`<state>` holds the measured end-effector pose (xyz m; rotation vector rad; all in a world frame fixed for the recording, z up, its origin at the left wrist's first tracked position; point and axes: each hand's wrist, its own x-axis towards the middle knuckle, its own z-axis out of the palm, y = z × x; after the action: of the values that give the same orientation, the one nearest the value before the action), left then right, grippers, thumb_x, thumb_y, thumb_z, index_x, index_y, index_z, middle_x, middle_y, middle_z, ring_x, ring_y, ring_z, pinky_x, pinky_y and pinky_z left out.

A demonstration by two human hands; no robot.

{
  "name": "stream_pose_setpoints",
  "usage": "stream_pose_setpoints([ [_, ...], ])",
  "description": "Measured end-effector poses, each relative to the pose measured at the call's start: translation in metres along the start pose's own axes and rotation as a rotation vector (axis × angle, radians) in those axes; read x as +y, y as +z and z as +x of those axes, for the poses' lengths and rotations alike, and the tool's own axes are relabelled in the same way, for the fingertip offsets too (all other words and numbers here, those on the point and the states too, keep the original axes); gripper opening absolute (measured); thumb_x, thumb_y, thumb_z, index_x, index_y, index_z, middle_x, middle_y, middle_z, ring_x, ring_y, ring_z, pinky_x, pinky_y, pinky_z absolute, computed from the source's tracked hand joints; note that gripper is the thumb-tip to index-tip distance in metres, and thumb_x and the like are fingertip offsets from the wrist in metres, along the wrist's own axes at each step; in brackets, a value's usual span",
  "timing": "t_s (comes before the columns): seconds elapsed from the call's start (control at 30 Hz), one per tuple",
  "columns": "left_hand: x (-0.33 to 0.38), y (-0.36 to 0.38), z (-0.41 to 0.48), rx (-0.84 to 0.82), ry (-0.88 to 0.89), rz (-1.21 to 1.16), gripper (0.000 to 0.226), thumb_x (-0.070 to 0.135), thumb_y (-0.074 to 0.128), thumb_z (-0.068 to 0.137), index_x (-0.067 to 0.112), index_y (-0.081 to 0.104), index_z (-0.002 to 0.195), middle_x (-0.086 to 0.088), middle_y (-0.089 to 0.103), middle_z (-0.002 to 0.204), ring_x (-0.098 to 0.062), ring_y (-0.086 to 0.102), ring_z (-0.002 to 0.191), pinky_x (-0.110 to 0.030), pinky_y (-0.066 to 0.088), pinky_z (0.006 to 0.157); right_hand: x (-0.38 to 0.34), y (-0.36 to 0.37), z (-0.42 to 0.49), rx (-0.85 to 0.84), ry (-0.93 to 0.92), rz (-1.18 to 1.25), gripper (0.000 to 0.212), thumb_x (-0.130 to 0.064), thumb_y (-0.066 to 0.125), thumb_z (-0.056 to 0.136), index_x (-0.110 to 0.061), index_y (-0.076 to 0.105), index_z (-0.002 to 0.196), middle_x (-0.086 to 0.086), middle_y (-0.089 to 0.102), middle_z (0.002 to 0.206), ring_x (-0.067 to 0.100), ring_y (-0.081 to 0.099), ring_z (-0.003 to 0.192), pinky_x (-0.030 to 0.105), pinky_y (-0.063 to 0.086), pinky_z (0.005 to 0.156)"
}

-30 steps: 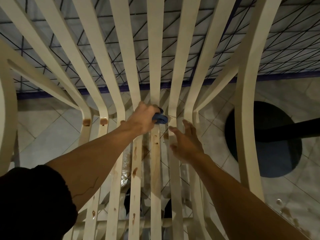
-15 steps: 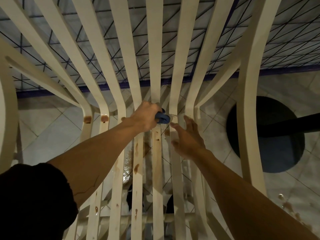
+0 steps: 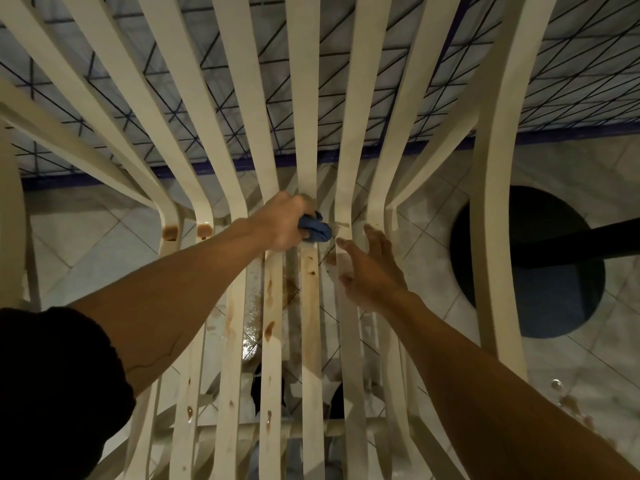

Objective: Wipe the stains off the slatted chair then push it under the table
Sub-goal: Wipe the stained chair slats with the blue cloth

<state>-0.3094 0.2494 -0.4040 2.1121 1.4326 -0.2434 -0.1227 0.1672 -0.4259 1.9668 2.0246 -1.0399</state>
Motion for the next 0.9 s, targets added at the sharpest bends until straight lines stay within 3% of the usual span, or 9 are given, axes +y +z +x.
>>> stream_pose_setpoints([
  [0.07, 0.003, -0.009, 0.006, -0.023, -0.013, 0.006, 0.029, 0.02, 0.068, 0.088, 0.008, 0.069, 0.114, -0.013, 0.067, 0.104, -0.025, 0.062, 0.095, -0.031, 0.053, 0.076, 0.0, 0.0, 0.001, -0.001, -0.003, -0.009, 0.065, -0.027, 0.058, 0.095, -0.039, 0.024, 0.15, 0.001, -0.011, 0.161, 0.027, -0.014, 0.149, 0.05, 0.023, 0.118],
  [0.23, 0.006, 0.0, 0.007, 0.146, 0.07, 0.053, 0.024, 0.003, 0.066, 0.083, 0.009, 0.072, 0.106, -0.013, 0.068, 0.1, -0.032, 0.06, 0.099, -0.036, 0.048, 0.084, 0.001, 0.002, 0.0, -0.002, -0.01, -0.014, 0.066, -0.028, 0.057, 0.096, -0.039, 0.023, 0.15, 0.002, -0.012, 0.162, 0.027, -0.015, 0.149, 0.05, 0.021, 0.119],
  [0.37, 0.009, 0.012, -0.009, 0.137, -0.024, -0.039, 0.033, 0.012, 0.065, 0.09, 0.011, 0.065, 0.123, -0.014, 0.067, 0.113, -0.03, 0.06, 0.107, -0.017, 0.036, 0.073, 0.001, 0.001, 0.0, -0.01, 0.004, -0.009, 0.067, -0.028, 0.058, 0.096, -0.038, 0.021, 0.152, 0.001, -0.013, 0.162, 0.026, -0.016, 0.149, 0.048, 0.018, 0.12],
  [0.43, 0.01, 0.01, -0.012, 0.1, -0.074, -0.101, 0.034, 0.018, 0.065, 0.091, 0.012, 0.064, 0.124, -0.014, 0.067, 0.114, -0.029, 0.06, 0.109, -0.019, 0.039, 0.075, 0.001, 0.001, 0.0, -0.013, 0.005, -0.007, 0.067, -0.028, 0.058, 0.096, -0.038, 0.021, 0.152, 0.002, -0.013, 0.162, 0.026, -0.016, 0.149, 0.048, 0.018, 0.119],
  [0.57, 0.01, -0.004, -0.009, -0.134, -0.08, -0.089, 0.026, 0.022, 0.071, 0.086, 0.013, 0.07, 0.111, -0.003, 0.063, 0.088, -0.02, 0.06, 0.089, -0.023, 0.044, 0.072, 0.001, 0.002, 0.0, 0.002, 0.005, -0.014, 0.065, -0.029, 0.058, 0.096, -0.038, 0.023, 0.15, 0.001, -0.012, 0.162, 0.026, -0.014, 0.149, 0.048, 0.019, 0.119],
  [0.63, 0.01, -0.007, -0.008, -0.142, -0.072, -0.103, 0.02, 0.02, 0.072, 0.085, 0.012, 0.072, 0.104, 0.002, 0.059, 0.078, -0.019, 0.061, 0.085, -0.024, 0.043, 0.069, 0.001, 0.002, -0.001, 0.002, 0.007, -0.02, 0.065, -0.029, 0.058, 0.096, -0.038, 0.023, 0.151, 0.0, -0.012, 0.162, 0.026, -0.014, 0.149, 0.048, 0.019, 0.119],
  [0.7, 0.01, -0.002, -0.009, -0.038, -0.075, -0.142, 0.022, 0.017, 0.069, 0.087, 0.01, 0.071, 0.107, -0.003, 0.064, 0.085, -0.024, 0.063, 0.094, -0.026, 0.046, 0.072, 0.002, 0.004, -0.001, 0.001, 0.009, -0.017, 0.068, -0.028, 0.057, 0.096, -0.039, 0.02, 0.152, 0.0, -0.014, 0.162, 0.026, -0.016, 0.149, 0.048, 0.018, 0.12],
  [0.8, 0.012, 0.013, -0.02, 0.111, -0.093, -0.16, 0.034, 0.016, 0.066, 0.089, 0.014, 0.066, 0.123, -0.011, 0.067, 0.115, -0.026, 0.06, 0.109, -0.023, 0.044, 0.084, 0.003, 0.006, 0.001, 0.003, 0.001, -0.008, 0.069, -0.027, 0.058, 0.096, -0.039, 0.019, 0.152, 0.001, -0.014, 0.162, 0.026, -0.017, 0.149, 0.048, 0.016, 0.12],
  [0.9, 0.012, 0.021, -0.028, 0.053, -0.116, -0.178, 0.033, 0.019, 0.068, 0.089, 0.017, 0.066, 0.122, -0.009, 0.068, 0.114, -0.023, 0.062, 0.104, -0.019, 0.044, 0.079, 0.003, 0.006, 0.001, 0.017, -0.004, -0.012, 0.069, -0.026, 0.059, 0.095, -0.04, 0.022, 0.15, 0.0, -0.012, 0.162, 0.026, -0.015, 0.149, 0.047, 0.017, 0.12],
])
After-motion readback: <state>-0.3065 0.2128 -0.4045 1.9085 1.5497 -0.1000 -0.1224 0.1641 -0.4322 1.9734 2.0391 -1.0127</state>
